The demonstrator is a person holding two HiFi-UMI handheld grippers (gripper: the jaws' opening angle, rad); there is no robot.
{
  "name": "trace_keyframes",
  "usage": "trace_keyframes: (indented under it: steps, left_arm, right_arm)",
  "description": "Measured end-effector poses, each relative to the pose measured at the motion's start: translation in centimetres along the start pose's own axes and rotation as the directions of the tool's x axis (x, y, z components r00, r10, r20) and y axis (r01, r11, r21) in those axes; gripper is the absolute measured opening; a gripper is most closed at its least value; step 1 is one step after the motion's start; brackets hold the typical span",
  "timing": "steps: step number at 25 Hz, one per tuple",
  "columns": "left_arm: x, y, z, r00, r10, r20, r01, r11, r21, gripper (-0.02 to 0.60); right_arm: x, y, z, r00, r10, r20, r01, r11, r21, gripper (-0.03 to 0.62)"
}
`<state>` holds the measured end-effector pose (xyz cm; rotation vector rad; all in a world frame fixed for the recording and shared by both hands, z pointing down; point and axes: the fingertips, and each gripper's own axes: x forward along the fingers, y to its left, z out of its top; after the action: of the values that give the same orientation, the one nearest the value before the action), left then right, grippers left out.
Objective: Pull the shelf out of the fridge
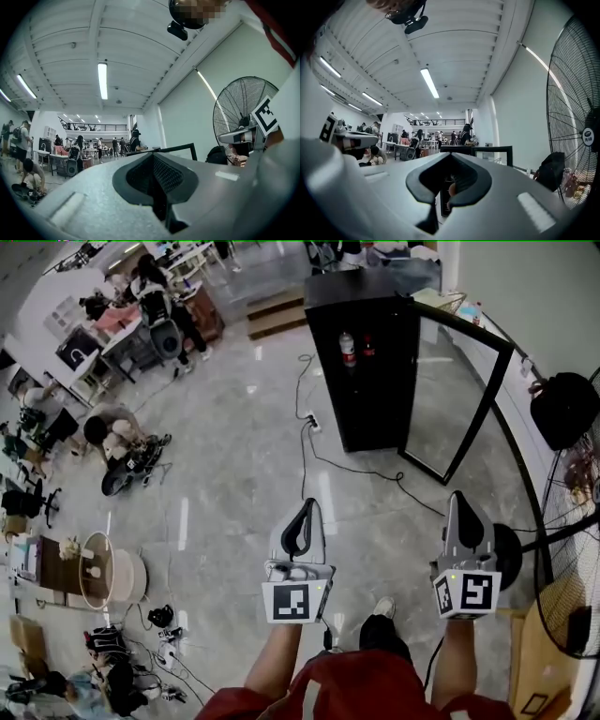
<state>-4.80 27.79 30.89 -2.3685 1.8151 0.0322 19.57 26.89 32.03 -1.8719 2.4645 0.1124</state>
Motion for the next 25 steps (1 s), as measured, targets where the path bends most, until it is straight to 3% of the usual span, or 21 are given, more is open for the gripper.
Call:
trace_keyframes:
  steps: [6,15,25]
  left_arm:
    - [5.2,-1.6,1.2,0.999,0.024,0.03,-0.025,0.999,0.028,0.003]
    - [10.3,-0.8,1.2,0.997,0.074,0.039,-0.075,0.997,0.03,0.003]
    - [18.3,2.5,-1.2,0.997,0.05,0.057,-0.052,0.998,0.034,0.003]
  right_arm:
    - [4.4,-3.7,0.5,0.999,0.034,0.03,-0.034,0.999,-0.017,-0.002]
    - [10.0,-5.6,0.5,0.996,0.082,0.041,-0.082,0.997,-0.009,-0.002]
    - [18.5,-6.4,-0.5,0.995,0.083,0.048,-0.082,0.996,-0.029,-0.002]
